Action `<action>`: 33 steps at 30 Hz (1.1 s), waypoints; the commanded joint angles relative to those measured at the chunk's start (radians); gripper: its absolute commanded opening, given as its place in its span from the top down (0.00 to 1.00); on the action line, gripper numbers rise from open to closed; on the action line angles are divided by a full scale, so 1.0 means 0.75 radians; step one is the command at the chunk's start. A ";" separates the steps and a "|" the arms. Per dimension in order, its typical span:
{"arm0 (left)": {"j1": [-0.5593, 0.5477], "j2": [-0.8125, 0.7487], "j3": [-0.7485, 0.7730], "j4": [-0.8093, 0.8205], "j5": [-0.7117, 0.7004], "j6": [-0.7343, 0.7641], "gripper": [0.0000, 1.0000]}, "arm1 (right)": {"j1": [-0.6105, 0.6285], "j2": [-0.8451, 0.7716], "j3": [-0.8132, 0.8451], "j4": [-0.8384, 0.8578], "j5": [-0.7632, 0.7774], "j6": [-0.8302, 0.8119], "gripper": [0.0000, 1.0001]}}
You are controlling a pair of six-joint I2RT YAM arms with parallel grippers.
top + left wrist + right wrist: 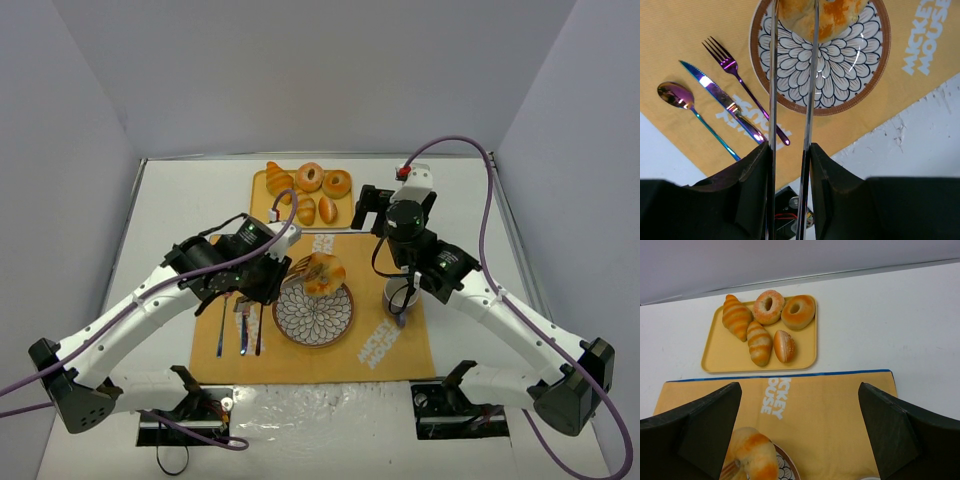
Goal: Place the bread
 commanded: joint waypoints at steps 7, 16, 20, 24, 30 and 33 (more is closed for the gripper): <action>-0.106 0.004 -0.097 0.200 0.088 -0.057 1.00 | -0.011 0.006 0.075 0.053 0.072 -0.008 0.00; -0.110 0.041 -0.130 0.273 0.113 -0.065 1.00 | -0.011 0.018 0.071 0.046 0.064 -0.004 0.00; -0.112 0.051 -0.152 0.294 0.124 -0.071 1.00 | -0.011 0.021 0.071 0.045 0.059 -0.002 0.00; -0.119 0.062 -0.154 0.288 0.131 -0.073 1.00 | -0.011 0.021 0.068 0.046 0.056 -0.002 0.00; -0.135 0.072 -0.157 0.272 0.121 -0.074 1.00 | -0.011 0.012 0.056 0.044 0.053 0.005 0.00; -0.135 0.069 -0.157 0.263 0.120 -0.076 0.96 | -0.011 0.005 0.051 0.044 0.053 0.006 0.00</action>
